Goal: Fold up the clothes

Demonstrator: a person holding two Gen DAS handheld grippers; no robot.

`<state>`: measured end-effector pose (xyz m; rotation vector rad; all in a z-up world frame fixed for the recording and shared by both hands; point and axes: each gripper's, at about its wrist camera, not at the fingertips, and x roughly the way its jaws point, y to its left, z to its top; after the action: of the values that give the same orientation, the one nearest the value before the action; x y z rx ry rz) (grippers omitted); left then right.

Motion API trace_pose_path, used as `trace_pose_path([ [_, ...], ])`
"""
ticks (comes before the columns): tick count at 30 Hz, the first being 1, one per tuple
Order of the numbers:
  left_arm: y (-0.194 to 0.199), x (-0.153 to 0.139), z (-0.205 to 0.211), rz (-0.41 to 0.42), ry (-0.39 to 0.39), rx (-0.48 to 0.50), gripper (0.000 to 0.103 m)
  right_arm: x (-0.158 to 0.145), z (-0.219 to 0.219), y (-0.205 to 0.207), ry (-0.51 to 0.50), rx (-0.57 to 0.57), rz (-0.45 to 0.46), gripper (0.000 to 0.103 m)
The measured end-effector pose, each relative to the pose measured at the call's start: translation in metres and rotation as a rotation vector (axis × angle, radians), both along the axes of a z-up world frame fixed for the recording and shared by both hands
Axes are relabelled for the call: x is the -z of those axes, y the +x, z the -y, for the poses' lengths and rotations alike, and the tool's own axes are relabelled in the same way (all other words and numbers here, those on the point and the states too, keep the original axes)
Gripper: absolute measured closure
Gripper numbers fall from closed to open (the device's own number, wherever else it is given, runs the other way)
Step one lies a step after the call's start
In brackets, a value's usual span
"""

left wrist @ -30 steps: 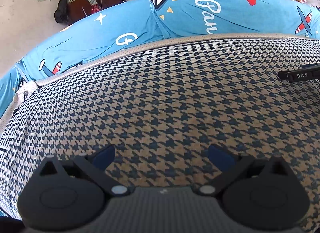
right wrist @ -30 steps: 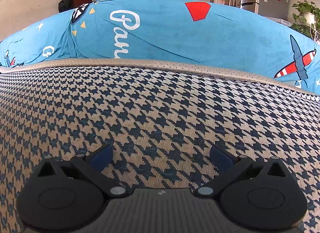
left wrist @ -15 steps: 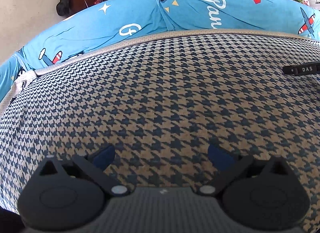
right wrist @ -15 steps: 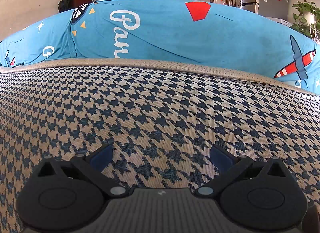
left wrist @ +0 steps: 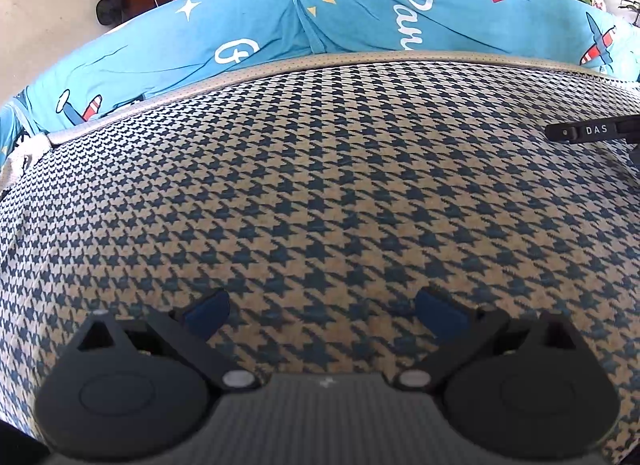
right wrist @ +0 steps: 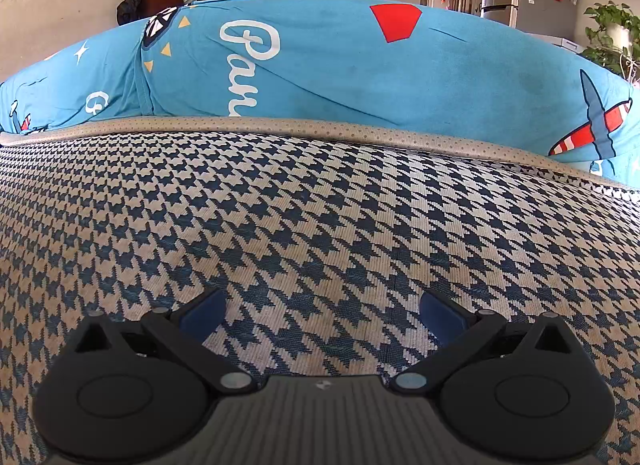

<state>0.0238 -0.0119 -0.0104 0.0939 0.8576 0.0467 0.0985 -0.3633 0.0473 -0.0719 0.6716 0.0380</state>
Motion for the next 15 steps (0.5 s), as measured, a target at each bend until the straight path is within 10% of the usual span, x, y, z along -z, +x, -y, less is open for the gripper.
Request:
trace_pose_path([
  [15, -0.016, 0.001, -0.018, 0.014, -0.021, 0.059, 0.0, -0.002, -0.003, -0.001, -0.004, -0.005, 0.004, 0.0],
])
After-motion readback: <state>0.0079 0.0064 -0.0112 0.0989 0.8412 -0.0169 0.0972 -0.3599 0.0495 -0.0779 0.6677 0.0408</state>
